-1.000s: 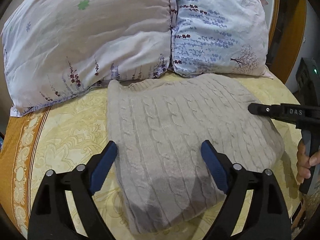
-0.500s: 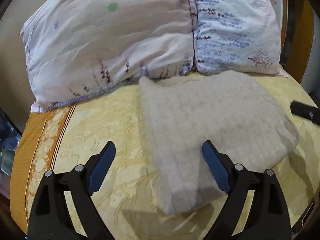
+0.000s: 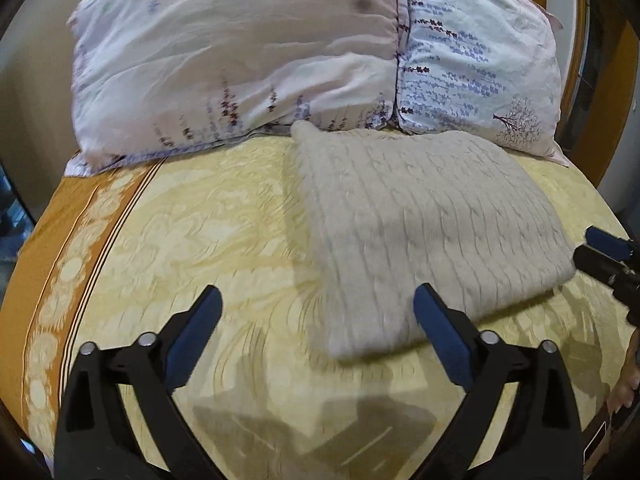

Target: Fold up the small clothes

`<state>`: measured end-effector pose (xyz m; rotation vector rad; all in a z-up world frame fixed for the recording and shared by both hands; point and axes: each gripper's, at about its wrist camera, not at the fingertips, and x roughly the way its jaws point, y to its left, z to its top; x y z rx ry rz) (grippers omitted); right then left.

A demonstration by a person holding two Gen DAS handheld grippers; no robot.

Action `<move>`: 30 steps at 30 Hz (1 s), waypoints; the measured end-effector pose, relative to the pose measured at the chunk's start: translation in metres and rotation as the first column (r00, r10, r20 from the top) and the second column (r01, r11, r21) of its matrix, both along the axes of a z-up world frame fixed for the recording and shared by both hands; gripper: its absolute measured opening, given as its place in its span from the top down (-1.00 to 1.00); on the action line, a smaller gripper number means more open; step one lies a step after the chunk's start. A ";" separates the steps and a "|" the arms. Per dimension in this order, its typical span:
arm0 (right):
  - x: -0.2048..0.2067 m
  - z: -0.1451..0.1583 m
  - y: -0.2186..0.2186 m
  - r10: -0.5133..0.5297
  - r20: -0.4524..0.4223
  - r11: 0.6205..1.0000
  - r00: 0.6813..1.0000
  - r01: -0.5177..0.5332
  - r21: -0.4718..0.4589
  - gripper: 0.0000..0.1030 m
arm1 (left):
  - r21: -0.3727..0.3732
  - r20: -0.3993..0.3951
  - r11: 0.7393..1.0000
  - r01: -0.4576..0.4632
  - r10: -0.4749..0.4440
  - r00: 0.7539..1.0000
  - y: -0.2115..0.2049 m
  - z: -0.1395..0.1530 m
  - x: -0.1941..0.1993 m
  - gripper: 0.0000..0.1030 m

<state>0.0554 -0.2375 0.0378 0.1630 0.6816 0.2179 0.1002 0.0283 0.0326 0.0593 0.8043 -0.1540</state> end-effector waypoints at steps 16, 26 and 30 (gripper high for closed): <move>-0.012 -0.039 0.020 -0.113 -0.124 0.992 0.986 0.104 -0.076 -0.95 | 0.058 -0.064 0.998 -0.011 0.015 0.998 -0.022 -0.028 -0.026 -0.96; -0.008 -0.050 0.030 -0.132 -0.171 0.986 0.976 0.112 -0.123 -0.95 | 0.051 -0.109 0.999 -0.018 0.024 0.994 -0.023 -0.041 -0.025 -0.96; -0.007 -0.051 0.033 -0.136 -0.180 0.983 0.974 0.110 -0.147 -0.96 | 0.038 -0.109 0.999 -0.019 0.023 0.994 -0.020 -0.042 -0.025 -0.97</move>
